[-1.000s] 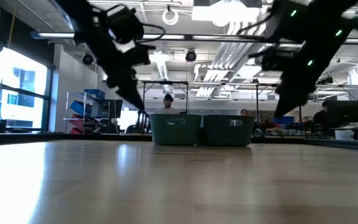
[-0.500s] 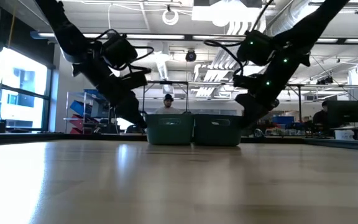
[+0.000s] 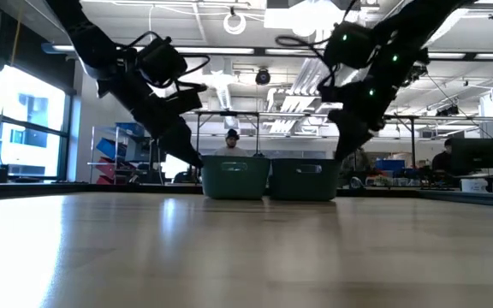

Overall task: Sort batteries
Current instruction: Adjust the bins, then return to Home Position

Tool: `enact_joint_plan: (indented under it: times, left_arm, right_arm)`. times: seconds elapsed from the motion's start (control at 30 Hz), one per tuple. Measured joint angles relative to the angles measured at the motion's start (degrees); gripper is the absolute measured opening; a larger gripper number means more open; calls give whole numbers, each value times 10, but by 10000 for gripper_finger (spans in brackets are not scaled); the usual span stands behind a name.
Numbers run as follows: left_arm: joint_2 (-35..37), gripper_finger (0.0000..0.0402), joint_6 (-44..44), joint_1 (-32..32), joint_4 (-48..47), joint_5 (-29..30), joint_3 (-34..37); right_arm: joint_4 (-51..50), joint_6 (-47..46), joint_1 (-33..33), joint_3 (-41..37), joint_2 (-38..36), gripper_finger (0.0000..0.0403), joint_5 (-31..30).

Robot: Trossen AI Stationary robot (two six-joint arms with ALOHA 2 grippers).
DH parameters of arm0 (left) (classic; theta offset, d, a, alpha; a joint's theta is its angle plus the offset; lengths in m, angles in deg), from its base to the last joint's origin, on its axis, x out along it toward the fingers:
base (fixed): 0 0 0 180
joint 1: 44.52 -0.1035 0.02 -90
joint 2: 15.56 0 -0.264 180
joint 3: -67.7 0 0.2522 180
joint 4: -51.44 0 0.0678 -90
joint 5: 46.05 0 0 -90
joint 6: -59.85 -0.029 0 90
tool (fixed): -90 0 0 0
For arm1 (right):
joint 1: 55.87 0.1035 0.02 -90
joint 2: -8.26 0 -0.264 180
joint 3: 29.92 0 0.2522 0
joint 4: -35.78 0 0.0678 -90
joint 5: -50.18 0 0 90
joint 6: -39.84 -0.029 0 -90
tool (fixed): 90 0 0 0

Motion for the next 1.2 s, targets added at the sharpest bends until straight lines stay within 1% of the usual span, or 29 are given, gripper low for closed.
enact_joint_plan:
  times: [0.1, 0.23, 0.33, 0.5, 0.57, 0.63, 0.77, 0.83, 0.93, 1.03, 1.13, 1.2]
  left_arm:
    - [23, 101, 13, 7, -13, 7, 0]
    - [77, 101, 31, 16, -21, 8, 2]
    - [133, 101, 35, 20, -26, 12, 15]
    - [258, 101, 63, 20, -77, 28, 32]
    - [312, 101, 76, 20, -114, 30, 34]
    - [370, 101, 92, 20, -148, 30, 34]
    - [480, 101, 113, 26, -207, 33, 34]
    - [530, 101, 129, 38, -237, 43, 34]
    - [599, 101, 158, 62, -295, 70, 34]
    - [660, 101, 188, 90, -341, 96, 34]
    - [712, 101, 213, 110, -364, 120, 34]
    - [743, 101, 217, 119, -359, 125, 51]
  right_arm:
    - [-21, 0, 22, 2, -36, 3, -16]
    - [-22, 0, 70, -28, -106, 3, -68]
    - [-23, -11, 109, -70, -179, 3, -83]
    - [-22, -38, 161, -144, -326, 3, -72]
    - [-9, -37, 172, -170, -395, 3, -53]
    - [17, -26, 178, -198, -460, 2, -15]
    - [126, -9, 179, -279, -574, 2, 74]
    - [186, -6, 179, -326, -620, 2, 105]
    - [272, -10, 179, -392, -667, 2, 129]
    - [341, -5, 179, -443, -694, 2, 164]
    - [327, 9, 177, -448, -705, 2, 203]
    - [337, 23, 172, -447, -709, 2, 224]
